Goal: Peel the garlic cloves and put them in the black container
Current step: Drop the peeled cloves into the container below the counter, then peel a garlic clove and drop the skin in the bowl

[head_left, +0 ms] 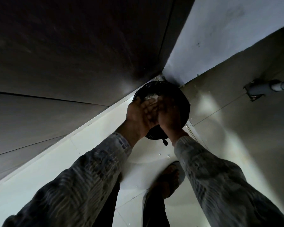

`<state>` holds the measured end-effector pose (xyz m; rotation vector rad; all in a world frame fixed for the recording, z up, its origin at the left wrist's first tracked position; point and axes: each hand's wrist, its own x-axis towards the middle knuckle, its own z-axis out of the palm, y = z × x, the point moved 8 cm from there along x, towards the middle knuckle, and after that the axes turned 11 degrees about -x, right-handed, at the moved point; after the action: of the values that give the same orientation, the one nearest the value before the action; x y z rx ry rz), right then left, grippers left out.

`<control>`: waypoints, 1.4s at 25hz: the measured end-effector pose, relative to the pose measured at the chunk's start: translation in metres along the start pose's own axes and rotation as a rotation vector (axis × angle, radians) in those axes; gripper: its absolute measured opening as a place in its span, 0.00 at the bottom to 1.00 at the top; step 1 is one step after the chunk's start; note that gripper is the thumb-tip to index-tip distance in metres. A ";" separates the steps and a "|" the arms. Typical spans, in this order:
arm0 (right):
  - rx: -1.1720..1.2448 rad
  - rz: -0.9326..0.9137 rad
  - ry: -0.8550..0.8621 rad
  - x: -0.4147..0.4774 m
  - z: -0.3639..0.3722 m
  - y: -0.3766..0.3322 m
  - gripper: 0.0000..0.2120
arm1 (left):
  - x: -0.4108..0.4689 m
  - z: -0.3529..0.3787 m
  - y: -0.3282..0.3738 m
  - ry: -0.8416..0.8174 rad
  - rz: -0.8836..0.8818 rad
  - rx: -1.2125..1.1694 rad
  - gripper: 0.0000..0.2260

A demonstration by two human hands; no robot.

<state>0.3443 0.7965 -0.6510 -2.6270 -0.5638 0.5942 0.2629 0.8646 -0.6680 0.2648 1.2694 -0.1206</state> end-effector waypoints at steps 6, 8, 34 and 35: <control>-0.248 -0.304 -0.169 0.000 0.009 0.007 0.24 | -0.024 0.010 0.002 -0.177 0.078 0.177 0.09; -0.161 -0.180 -0.106 0.011 -0.006 0.020 0.25 | -0.029 -0.005 0.030 -0.182 0.168 0.164 0.12; 0.101 0.097 0.235 -0.354 -0.491 -0.167 0.48 | -0.575 0.149 0.057 -0.542 0.941 1.457 0.31; 0.108 0.129 0.282 -0.377 -0.509 -0.169 0.47 | -0.600 0.159 0.048 -0.605 0.951 1.487 0.32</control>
<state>0.2234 0.6256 -0.0301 -2.5951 -0.2701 0.2734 0.2441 0.8349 -0.0465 1.9000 0.1368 -0.2765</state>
